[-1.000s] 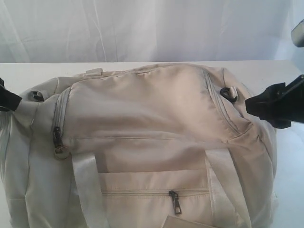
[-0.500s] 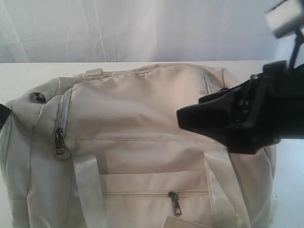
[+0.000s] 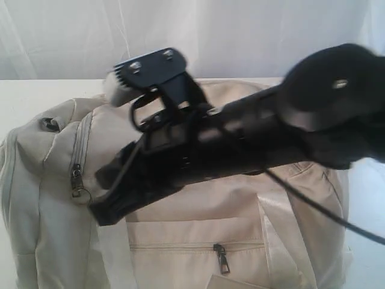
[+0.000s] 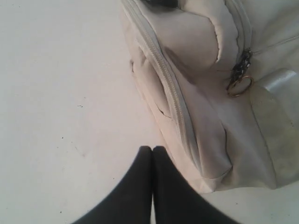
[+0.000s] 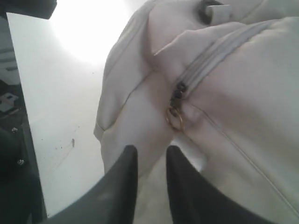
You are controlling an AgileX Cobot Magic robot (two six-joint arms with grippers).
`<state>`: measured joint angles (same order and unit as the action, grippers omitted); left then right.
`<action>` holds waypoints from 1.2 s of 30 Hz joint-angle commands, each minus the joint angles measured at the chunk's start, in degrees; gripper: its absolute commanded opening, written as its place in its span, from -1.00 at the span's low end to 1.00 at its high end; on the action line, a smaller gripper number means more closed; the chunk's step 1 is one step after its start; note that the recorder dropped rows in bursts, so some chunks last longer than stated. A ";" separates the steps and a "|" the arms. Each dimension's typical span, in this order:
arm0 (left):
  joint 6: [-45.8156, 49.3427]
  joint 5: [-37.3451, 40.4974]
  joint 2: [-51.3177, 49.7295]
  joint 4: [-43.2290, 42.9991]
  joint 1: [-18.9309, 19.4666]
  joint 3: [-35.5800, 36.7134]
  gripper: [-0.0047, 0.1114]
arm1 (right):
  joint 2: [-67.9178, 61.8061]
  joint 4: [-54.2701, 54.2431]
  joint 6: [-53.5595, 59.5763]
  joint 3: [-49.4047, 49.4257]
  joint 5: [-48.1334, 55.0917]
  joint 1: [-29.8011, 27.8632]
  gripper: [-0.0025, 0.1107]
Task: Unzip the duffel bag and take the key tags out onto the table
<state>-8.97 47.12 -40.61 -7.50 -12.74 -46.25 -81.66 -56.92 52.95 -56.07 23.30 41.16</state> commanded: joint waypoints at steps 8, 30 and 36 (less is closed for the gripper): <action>-2.17 -11.88 2.55 -0.70 -0.02 8.45 -0.92 | -17.95 0.66 1.41 -8.33 -9.45 4.13 0.09; -2.83 -12.15 2.55 -0.70 -0.02 8.45 -0.92 | -22.83 0.15 1.24 -10.83 -5.61 5.48 -0.54; -2.83 -12.15 2.55 -0.70 -0.02 8.45 -0.92 | -20.10 0.15 1.24 -10.83 -6.44 5.48 -0.86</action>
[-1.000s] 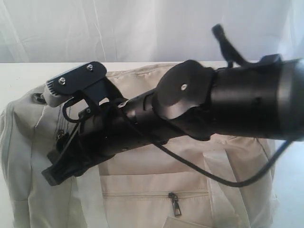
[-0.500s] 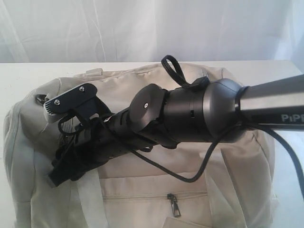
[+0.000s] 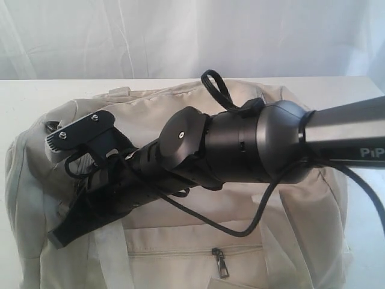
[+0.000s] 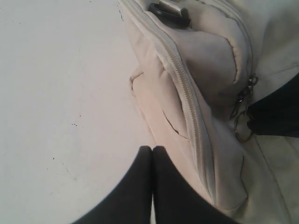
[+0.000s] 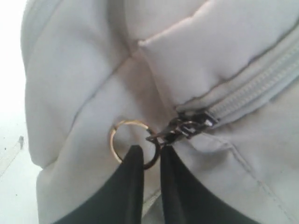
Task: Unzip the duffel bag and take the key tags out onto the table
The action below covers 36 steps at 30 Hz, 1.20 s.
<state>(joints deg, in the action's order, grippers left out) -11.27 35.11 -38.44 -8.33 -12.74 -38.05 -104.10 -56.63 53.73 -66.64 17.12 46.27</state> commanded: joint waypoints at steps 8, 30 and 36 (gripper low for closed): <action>-0.53 -0.14 0.39 0.14 -0.02 0.25 -0.92 | 4.62 -0.14 0.46 -0.26 -1.98 0.36 -0.90; -0.53 -0.03 0.39 0.58 -0.02 0.25 -0.92 | -0.28 0.39 -5.23 -0.14 -0.17 0.49 -0.02; -0.53 -0.15 0.39 0.70 -0.02 0.25 -0.92 | 0.67 1.28 -6.49 -0.14 0.19 0.49 -0.03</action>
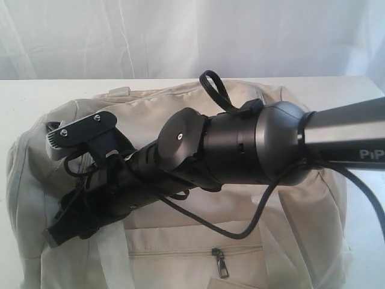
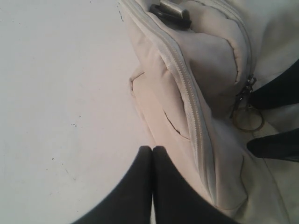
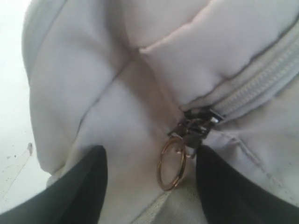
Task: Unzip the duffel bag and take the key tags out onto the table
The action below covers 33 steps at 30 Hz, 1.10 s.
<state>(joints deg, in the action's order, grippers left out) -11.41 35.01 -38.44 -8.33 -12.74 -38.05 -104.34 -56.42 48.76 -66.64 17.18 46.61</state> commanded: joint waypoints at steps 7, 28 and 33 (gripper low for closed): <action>-0.39 -0.05 0.39 0.81 -0.02 0.25 -0.92 | -0.50 4.82 -6.84 -0.14 0.41 0.04 -0.07; -0.39 -0.16 0.39 0.81 -0.02 0.25 -0.92 | 1.85 4.84 -10.45 -0.14 -2.30 0.04 -0.96; -0.39 -0.16 0.39 0.81 -0.02 0.25 -0.92 | 4.52 5.07 -10.45 -0.14 -3.22 0.04 -0.96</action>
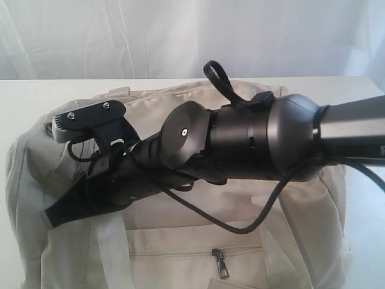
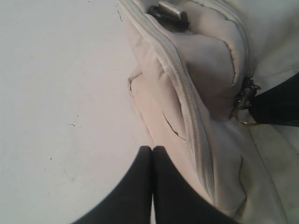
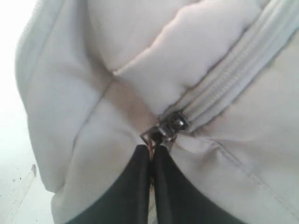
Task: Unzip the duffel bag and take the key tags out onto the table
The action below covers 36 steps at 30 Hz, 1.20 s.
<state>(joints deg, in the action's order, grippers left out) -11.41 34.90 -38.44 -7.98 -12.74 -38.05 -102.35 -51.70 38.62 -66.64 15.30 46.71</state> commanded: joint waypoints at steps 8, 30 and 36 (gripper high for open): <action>-0.39 -0.03 0.39 0.79 -0.02 0.25 -0.92 | 4.88 0.63 -0.31 -0.14 -5.15 -4.33 -0.96; 23.22 -8.12 0.39 23.65 -0.02 5.47 -0.46 | -2.91 2.68 1.59 -15.52 -3.68 -8.45 -0.96; 25.44 -10.85 0.29 24.72 -0.02 7.38 -0.14 | -5.87 2.68 2.12 -19.64 -3.44 -9.38 -0.96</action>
<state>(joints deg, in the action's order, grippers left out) 12.55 25.62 -38.44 15.57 -12.74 -31.73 -107.45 -49.16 39.73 -84.41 13.17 38.33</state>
